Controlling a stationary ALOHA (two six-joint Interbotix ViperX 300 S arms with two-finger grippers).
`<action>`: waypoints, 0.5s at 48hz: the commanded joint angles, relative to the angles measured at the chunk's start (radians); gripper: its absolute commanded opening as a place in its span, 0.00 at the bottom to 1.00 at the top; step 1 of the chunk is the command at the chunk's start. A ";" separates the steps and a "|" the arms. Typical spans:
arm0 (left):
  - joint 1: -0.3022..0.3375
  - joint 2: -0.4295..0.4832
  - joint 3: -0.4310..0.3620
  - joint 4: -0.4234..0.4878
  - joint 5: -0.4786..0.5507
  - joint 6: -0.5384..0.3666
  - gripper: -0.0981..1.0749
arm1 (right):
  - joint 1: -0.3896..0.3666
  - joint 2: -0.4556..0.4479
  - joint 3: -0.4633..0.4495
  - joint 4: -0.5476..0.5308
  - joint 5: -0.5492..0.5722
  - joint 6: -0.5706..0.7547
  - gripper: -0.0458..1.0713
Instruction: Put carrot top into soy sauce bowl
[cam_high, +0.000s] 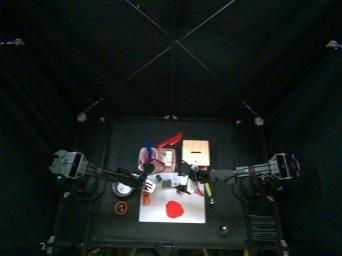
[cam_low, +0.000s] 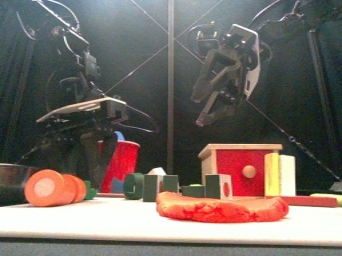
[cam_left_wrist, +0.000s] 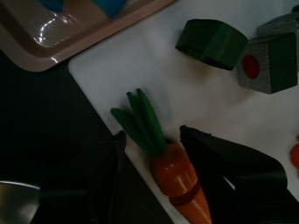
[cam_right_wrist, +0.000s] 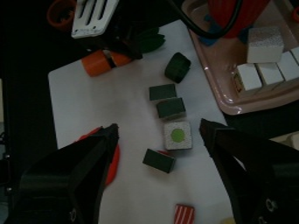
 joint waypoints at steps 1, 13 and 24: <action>0.000 0.002 -0.023 0.000 -0.002 -0.005 0.84 | -0.002 -0.031 -0.018 0.002 -0.005 0.002 0.96; 0.002 0.020 -0.021 0.006 -0.002 -0.015 0.77 | -0.002 -0.034 -0.011 0.000 -0.005 0.002 0.96; 0.002 0.018 -0.023 0.014 0.005 -0.026 0.61 | -0.002 -0.038 0.006 -0.002 -0.006 -0.002 0.96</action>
